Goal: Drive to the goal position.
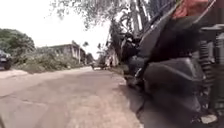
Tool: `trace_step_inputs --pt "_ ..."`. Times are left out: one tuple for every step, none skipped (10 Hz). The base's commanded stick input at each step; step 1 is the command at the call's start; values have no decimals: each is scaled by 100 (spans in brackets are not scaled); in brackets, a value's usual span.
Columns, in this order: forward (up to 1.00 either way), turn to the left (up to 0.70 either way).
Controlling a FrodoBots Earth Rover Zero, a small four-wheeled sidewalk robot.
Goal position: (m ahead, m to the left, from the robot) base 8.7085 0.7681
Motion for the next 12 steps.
trace_step_inputs --pt "85 0" --pt "85 0" --pt "85 0" --pt "85 6" --pt "85 19" --pt "85 31" --pt "85 34" --pt "85 33" --pt "85 32" --pt "85 15" --pt "85 0" --pt "85 0"
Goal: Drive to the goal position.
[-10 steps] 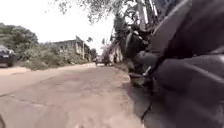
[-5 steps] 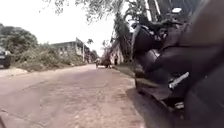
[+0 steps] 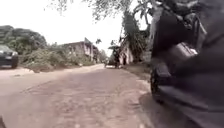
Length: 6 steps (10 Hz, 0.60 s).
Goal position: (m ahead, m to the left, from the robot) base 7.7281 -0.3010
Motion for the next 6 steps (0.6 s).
trace_step_inputs --pt "85 0" --pt "85 0" --pt "85 0" --pt "85 0" --pt "85 0" --pt "85 0"
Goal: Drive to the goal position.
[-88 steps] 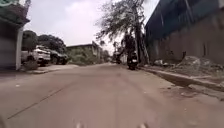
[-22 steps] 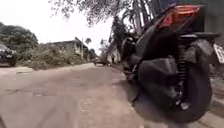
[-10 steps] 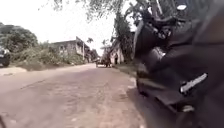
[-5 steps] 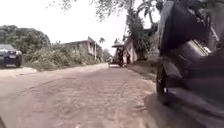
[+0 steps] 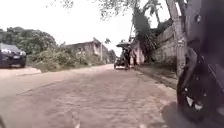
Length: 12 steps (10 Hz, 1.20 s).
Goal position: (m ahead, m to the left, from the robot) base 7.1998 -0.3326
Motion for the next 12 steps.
trace_step_inputs --pt "85 0" --pt "85 0" --pt "85 0" --pt "85 0" --pt "85 0" --pt "85 0" --pt "85 0" --pt "85 0" --pt "85 -11" --pt "85 -20" --pt "85 -30" --pt "85 -34"
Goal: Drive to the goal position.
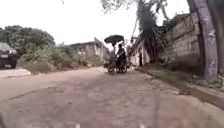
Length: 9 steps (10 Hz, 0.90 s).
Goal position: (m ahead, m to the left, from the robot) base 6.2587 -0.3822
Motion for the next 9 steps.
trace_step_inputs --pt "85 -34" --pt "85 -34" --pt "85 -4" --pt "85 0" --pt "85 0" --pt "85 0" --pt "85 0" --pt "85 0" --pt "85 0"
